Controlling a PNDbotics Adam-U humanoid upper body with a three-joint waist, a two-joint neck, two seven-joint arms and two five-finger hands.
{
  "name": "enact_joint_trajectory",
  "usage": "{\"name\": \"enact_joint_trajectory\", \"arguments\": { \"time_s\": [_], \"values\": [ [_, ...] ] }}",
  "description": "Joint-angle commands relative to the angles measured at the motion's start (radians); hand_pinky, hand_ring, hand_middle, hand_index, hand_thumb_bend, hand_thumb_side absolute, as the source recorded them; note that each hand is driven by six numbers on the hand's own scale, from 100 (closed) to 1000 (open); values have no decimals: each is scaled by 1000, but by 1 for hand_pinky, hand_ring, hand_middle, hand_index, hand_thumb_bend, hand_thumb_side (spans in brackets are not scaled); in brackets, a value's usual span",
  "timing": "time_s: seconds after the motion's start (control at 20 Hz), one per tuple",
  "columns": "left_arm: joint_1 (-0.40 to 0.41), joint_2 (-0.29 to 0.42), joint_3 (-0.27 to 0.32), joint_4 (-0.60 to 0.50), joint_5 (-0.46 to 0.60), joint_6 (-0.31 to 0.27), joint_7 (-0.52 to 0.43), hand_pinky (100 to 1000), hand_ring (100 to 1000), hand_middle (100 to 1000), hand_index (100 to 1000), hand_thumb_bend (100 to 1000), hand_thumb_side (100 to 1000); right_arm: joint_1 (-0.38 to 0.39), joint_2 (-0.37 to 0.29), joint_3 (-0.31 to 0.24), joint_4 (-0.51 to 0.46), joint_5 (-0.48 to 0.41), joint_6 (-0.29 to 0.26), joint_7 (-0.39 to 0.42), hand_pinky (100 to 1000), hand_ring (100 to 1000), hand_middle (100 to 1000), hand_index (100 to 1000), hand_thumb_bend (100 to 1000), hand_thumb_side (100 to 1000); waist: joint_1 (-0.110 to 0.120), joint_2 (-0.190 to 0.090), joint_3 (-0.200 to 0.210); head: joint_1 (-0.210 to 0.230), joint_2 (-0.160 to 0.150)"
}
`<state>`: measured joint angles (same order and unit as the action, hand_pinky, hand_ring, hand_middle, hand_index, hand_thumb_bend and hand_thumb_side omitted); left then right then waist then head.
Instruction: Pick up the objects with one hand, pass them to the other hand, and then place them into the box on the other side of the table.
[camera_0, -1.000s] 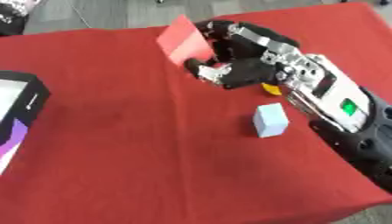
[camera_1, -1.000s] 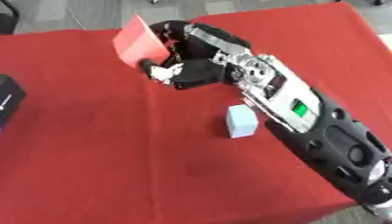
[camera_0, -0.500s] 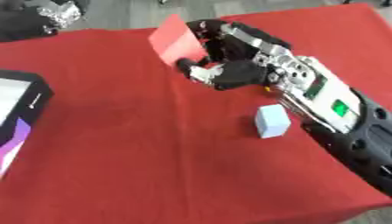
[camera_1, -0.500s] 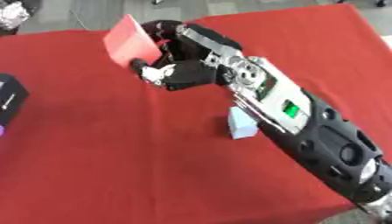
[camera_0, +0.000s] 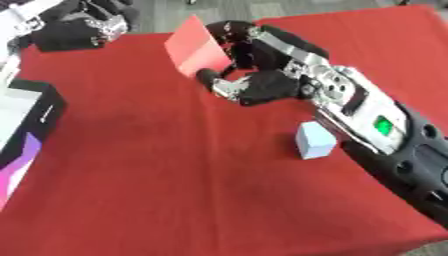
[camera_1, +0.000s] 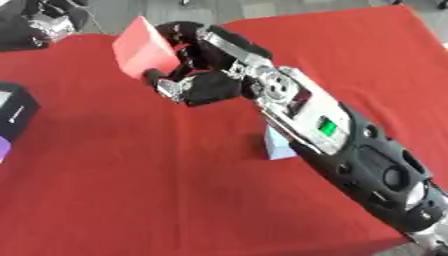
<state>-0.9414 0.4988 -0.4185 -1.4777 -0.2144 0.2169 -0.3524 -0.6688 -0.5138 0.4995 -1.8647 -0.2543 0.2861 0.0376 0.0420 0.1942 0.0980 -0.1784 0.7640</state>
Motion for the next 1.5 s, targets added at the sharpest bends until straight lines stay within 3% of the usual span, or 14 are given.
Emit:
{"name": "enact_joint_trajectory", "arguments": {
  "time_s": [0.05,0.35,0.75,1.15,1.5],
  "values": [
    [-31,-3,-7,17,-16,13,-32,796,790,793,800,238,684,-21,-2,1,-3,36,-14,-7,631,598,346,539,100,151,14,-40,2,-1,6],
    [-43,-23,-7,36,-4,45,-84,799,789,792,801,270,708,-24,4,7,6,78,-32,-19,633,596,347,538,100,139,16,-35,1,-4,6],
    [-48,-40,-1,26,2,103,-124,824,799,733,760,415,709,-28,10,13,19,105,-35,-15,634,596,348,539,100,135,17,-30,-1,-10,6],
    [-38,-31,-2,-45,-21,81,-182,855,819,736,765,539,702,-29,11,20,23,116,-30,-8,634,594,347,538,100,136,17,-25,-2,-15,4],
    [-31,-29,6,-93,-51,64,-193,859,822,743,775,515,664,-30,12,25,26,115,-10,5,629,591,345,536,100,143,16,-22,-2,-18,3]
  ]
}}
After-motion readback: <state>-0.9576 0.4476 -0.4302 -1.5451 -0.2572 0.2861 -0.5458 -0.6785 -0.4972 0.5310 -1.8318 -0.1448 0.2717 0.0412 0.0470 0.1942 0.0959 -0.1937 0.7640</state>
